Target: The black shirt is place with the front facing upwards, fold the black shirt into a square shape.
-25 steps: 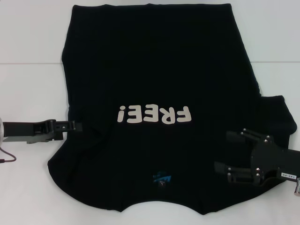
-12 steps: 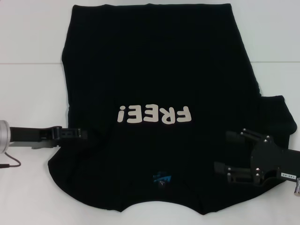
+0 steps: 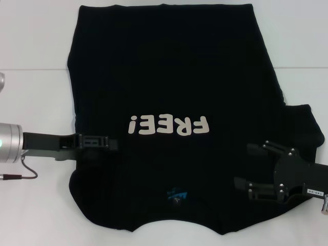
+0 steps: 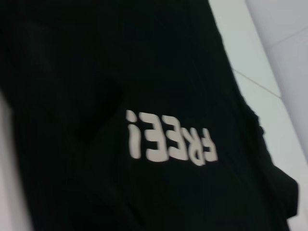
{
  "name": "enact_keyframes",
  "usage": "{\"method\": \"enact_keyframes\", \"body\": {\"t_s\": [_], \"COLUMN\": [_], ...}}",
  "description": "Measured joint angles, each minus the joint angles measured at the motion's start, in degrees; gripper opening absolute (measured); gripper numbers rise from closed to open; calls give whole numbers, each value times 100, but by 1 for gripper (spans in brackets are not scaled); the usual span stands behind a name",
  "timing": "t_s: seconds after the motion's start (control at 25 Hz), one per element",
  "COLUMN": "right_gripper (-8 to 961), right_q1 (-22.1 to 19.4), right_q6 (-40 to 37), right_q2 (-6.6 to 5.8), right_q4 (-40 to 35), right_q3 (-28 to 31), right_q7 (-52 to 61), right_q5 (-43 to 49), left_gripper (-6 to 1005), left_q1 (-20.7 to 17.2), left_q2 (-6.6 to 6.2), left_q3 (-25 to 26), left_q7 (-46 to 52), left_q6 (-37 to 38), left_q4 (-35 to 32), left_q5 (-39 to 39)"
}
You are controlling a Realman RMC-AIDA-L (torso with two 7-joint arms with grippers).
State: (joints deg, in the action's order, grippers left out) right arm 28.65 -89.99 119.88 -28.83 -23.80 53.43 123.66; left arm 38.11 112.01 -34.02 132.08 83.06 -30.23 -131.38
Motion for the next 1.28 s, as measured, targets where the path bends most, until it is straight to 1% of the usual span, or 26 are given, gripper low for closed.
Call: {"method": "enact_keyframes", "body": {"t_s": [0.32, 0.44, 0.52, 0.64, 0.76, 0.84, 0.88, 0.92, 1.04, 1.16, 1.28], "right_gripper": [939, 939, 939, 939, 939, 939, 939, 939, 939, 939, 939], "right_q1": [0, -1, 0, 0, 7, 46, 107, 107, 217, 321, 407], "right_q6": [0, 8, 26, 133, 242, 337, 528, 528, 870, 1035, 961], "right_q2": [0, -1, 0, -1, -4, -20, -62, -62, -178, -386, -658], "right_q4": [0, 0, 0, 0, -3, -37, -119, -119, -407, -840, -1223], "right_q3": [0, 12, 17, 109, 419, 681, 852, 852, 853, 604, 253], "right_q7": [0, 1, 0, 9, 280, 726, 1398, 1398, 2730, 4293, 5729], "right_q5": [0, 0, 0, 0, -2, -3, -3, -3, 82, 376, 696], "left_gripper": [877, 876, 875, 874, 873, 872, 872, 873, 874, 876, 878], "left_q1": [40, 9, -42, -115, -222, -316, -387, -461, -691, -890, -1055], "left_q2": [14, -10, -26, -18, 15, 32, 49, 72, 171, 271, 360], "left_q3": [-91, -93, -49, 53, 186, 226, 255, 294, 422, 462, 406], "left_q7": [44, -22, -369, -981, -1621, -2141, -2478, -2814, -3776, -4665, -5146], "left_q6": [177, 247, 391, 522, 578, 632, 661, 680, 830, 1159, 1401], "left_q4": [77, 97, 56, 26, 13, 8, 5, -2, -25, -72, -229], "left_q5": [-16, 20, 98, 186, 374, 581, 722, 868, 1264, 1507, 1487]}}
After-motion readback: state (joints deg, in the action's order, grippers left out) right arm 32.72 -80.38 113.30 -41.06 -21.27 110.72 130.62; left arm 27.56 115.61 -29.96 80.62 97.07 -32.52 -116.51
